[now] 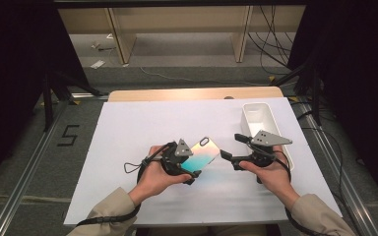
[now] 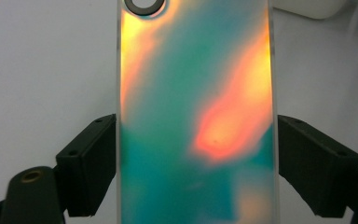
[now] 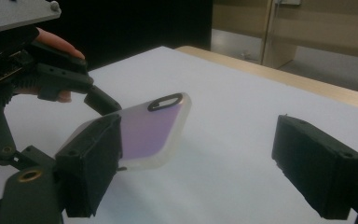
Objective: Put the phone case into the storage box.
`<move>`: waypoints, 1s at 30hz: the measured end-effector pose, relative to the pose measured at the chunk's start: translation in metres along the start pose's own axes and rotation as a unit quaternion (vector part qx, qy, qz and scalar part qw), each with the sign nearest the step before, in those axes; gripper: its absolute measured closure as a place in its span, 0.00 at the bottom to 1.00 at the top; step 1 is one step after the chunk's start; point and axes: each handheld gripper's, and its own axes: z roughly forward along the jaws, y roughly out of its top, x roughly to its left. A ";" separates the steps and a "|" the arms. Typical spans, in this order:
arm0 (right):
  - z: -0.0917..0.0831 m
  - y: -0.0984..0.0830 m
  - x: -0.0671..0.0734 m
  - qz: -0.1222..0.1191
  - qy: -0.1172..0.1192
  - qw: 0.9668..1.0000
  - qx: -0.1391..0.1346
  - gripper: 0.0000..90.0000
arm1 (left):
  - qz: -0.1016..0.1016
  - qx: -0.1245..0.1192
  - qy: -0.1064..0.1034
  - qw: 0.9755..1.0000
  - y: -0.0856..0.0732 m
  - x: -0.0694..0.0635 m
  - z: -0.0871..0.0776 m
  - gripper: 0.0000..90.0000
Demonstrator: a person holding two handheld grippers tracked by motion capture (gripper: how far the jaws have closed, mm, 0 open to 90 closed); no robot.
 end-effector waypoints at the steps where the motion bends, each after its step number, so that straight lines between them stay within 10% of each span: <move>1: 0.001 0.000 0.000 0.000 0.000 1.000 0.000 0.19 | 0.001 0.000 0.000 1.000 0.000 -0.001 0.000 0.19; 30: 0.031 0.002 0.004 0.010 0.014 1.000 0.018 0.19 | 0.021 -0.006 -0.014 1.000 0.005 -0.017 0.008 0.19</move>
